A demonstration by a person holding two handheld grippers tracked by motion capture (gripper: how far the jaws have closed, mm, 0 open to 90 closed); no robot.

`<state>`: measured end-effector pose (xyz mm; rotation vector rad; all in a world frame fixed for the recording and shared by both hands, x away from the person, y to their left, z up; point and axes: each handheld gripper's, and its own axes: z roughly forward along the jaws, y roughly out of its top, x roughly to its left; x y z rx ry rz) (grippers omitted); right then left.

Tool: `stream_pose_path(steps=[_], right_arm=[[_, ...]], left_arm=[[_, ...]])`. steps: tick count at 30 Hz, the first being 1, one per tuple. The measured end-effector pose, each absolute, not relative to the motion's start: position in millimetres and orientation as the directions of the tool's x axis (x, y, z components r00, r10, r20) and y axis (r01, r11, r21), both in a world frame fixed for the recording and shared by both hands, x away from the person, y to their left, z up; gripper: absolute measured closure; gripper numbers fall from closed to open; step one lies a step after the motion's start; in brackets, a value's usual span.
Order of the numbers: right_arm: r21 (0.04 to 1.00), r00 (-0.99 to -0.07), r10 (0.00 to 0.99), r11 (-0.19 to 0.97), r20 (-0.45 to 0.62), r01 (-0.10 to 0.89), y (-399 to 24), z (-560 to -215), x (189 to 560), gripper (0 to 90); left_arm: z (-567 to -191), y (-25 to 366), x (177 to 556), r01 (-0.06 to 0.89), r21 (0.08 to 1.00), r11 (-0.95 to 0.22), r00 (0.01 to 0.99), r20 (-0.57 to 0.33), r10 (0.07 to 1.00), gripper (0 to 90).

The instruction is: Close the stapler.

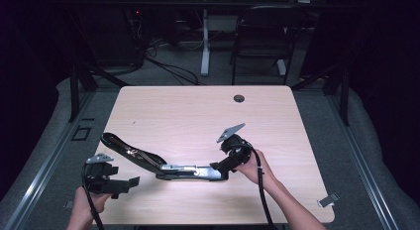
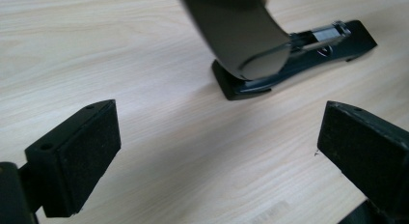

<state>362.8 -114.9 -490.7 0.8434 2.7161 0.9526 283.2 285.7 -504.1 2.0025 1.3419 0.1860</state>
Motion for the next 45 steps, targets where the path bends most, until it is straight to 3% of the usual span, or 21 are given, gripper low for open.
stream_pose_path(steps=[6,14,19,22,29,36,45], right_arm=[[0.612,-0.835,0.548,0.646,0.045,0.457,-113,-492,362,18.9],[0.613,-0.834,0.552,0.651,0.023,0.447,-113,-490,361,20.6],[0.623,-0.833,0.553,0.656,-0.013,0.426,-108,-490,359,27.5],[0.622,-0.841,0.540,0.671,-0.037,0.404,-102,-488,356,37.1],[0.627,-0.850,0.520,0.689,-0.080,0.363,-93,-486,351,72.7],[0.612,-0.875,0.473,0.723,-0.101,0.321,-85,-484,346,88.3],[0.635,-0.878,0.465,0.714,-0.114,0.295,-74,-478,348,90.0]], left_arm=[[-502,297,286,0.760,0.637,-0.132,0.378,-0.268,0.886,9.4],[-496,304,286,0.725,0.686,-0.059,0.314,-0.253,0.915,37.5],[-494,312,286,0.677,0.736,0.015,0.291,-0.286,0.913,57.8],[-491,314,284,0.650,0.759,0.028,0.290,-0.281,0.915,65.7],[-489,307,285,0.605,0.796,0.018,0.317,-0.262,0.912,82.8],[-489,304,285,0.600,0.800,0.005,0.345,-0.265,0.901,89.1],[-487,299,285,0.582,0.813,-0.001,0.353,-0.252,0.901,89.9]])
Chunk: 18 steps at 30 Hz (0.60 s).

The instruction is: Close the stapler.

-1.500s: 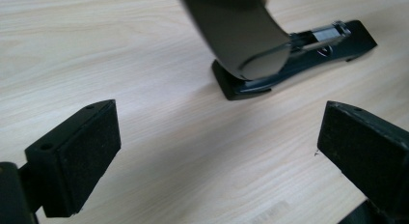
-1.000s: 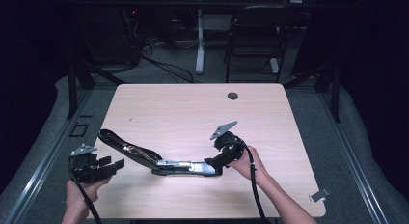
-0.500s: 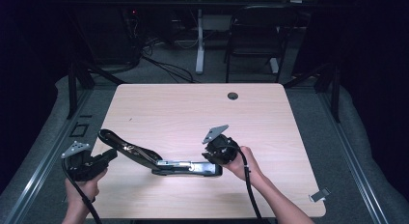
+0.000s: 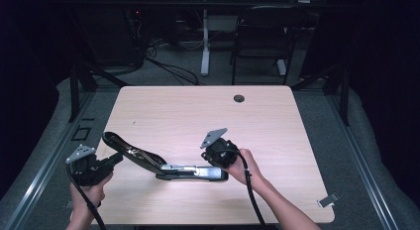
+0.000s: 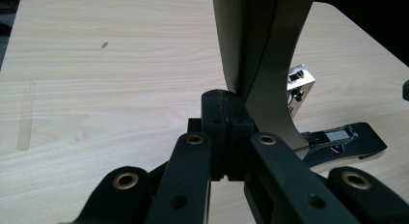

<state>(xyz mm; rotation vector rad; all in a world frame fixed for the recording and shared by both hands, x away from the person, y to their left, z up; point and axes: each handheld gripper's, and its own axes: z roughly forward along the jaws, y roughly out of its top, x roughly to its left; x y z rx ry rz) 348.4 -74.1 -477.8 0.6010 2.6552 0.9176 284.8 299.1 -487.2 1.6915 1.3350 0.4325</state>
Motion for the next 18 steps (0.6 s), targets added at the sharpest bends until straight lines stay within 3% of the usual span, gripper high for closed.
stream_pose_path(steps=[18], right_arm=[[0.665,-0.887,0.444,0.701,-0.125,0.257,-55,-473,355,90.0]], left_arm=[[-489,290,286,0.568,0.823,-0.024,0.391,-0.243,0.888,90.0]])
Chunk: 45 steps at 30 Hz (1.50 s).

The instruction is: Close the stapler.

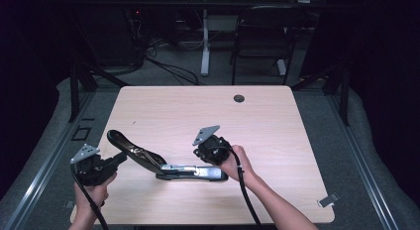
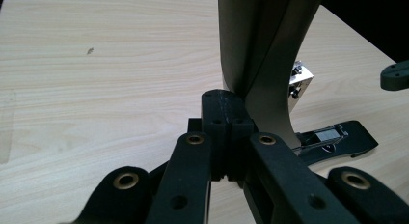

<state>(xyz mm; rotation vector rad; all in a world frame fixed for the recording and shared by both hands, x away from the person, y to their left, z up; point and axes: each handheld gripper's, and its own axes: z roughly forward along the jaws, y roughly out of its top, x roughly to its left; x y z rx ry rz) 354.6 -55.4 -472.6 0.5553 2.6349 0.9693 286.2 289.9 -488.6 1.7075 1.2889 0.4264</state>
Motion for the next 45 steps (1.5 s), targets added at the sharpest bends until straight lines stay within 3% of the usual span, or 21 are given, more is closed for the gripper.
stream_pose_path(steps=[20,45], right_arm=[[0.696,-0.894,0.433,0.677,-0.112,0.240,-27,-468,355,90.0],[0.725,-0.902,0.412,0.659,-0.125,0.201,-4,-451,354,90.0]], left_arm=[[-491,271,290,0.575,0.812,-0.098,0.474,-0.234,0.849,89.9],[-494,260,295,0.577,0.809,-0.116,0.489,-0.227,0.842,89.8]])
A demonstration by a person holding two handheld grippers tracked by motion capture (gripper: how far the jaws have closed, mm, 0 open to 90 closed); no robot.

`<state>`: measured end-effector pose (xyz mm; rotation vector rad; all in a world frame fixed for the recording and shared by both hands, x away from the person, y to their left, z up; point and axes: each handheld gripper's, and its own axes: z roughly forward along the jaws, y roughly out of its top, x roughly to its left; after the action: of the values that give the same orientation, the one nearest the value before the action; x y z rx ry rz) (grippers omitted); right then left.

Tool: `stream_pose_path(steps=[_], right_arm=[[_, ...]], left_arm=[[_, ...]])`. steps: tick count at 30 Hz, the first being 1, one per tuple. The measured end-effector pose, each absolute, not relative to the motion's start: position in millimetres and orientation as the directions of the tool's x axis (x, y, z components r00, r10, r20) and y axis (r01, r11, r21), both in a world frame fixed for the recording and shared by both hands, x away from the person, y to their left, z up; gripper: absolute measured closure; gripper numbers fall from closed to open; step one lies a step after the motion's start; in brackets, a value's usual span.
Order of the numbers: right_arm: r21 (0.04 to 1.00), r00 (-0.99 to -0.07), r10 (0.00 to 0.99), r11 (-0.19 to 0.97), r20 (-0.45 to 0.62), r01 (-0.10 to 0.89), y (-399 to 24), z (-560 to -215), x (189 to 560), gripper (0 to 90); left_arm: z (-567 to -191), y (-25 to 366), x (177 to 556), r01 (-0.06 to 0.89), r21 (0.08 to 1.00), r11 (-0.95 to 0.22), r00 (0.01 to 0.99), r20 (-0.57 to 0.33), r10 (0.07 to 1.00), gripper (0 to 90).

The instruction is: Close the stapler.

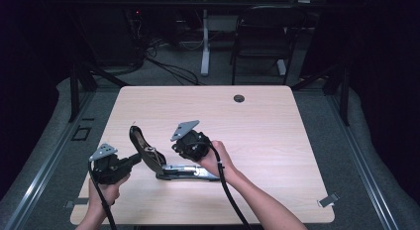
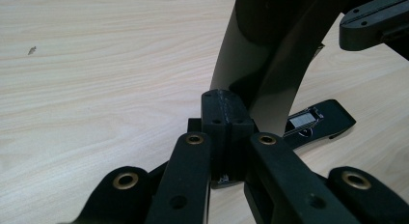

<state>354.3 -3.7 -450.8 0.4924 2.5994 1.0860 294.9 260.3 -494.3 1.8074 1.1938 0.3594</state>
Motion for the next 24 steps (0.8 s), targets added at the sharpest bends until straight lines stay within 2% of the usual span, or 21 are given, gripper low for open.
stream_pose_path(steps=[18,24], right_arm=[[0.750,-0.902,0.416,0.632,-0.116,0.195,2,-445,352,88.7],[0.760,-0.902,0.406,0.629,-0.143,0.163,9,-440,345,88.7]], left_arm=[[-495,254,299,0.564,0.815,-0.132,0.498,-0.208,0.842,89.5],[-496,254,300,0.570,0.809,-0.140,0.503,-0.208,0.839,89.5]])
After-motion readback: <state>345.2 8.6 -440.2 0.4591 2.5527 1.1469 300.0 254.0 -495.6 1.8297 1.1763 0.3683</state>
